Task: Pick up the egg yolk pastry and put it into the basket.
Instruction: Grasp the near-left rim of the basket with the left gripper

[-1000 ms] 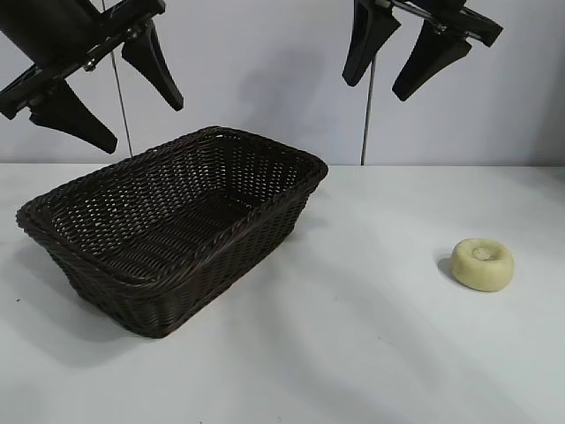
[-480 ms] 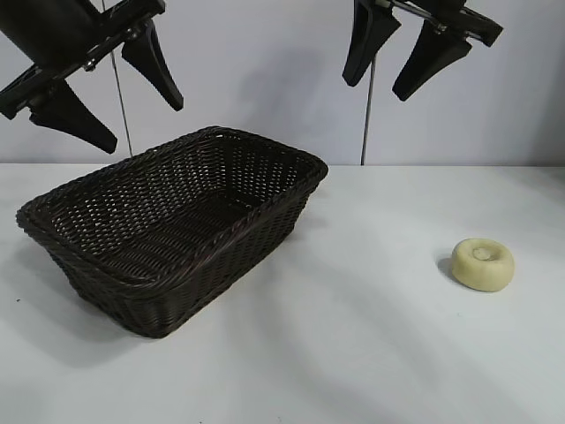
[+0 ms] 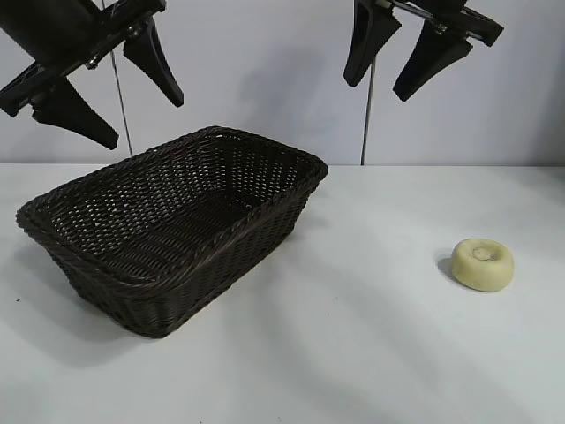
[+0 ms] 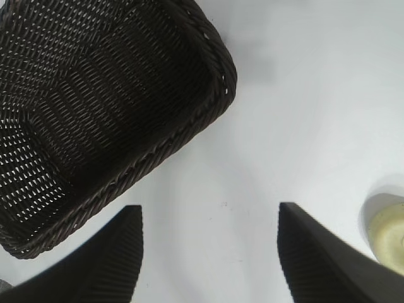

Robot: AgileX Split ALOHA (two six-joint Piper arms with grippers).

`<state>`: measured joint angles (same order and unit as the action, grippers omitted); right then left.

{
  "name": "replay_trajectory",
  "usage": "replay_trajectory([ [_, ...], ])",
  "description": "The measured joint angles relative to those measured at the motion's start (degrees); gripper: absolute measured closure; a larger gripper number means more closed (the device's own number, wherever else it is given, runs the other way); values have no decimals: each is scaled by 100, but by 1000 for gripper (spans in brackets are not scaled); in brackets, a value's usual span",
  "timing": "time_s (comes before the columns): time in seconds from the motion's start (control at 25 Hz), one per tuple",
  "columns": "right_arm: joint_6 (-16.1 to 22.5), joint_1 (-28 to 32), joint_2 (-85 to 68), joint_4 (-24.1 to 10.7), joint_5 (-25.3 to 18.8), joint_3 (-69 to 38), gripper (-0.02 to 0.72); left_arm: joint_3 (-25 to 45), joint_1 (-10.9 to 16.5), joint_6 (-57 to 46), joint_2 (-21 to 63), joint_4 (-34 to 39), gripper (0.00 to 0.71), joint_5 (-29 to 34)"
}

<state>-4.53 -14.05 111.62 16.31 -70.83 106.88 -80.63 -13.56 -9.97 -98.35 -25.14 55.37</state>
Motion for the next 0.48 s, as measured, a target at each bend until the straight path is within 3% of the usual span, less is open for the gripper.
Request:
replay_trajectory([
  [0.24, 0, 0, 0, -69, 0, 0, 251, 154, 0, -1117, 642, 1101, 148, 609],
  [0.48, 0, 0, 0, -69, 5, 0, 251, 876, 0, -2186, 944, 1485, 148, 504],
])
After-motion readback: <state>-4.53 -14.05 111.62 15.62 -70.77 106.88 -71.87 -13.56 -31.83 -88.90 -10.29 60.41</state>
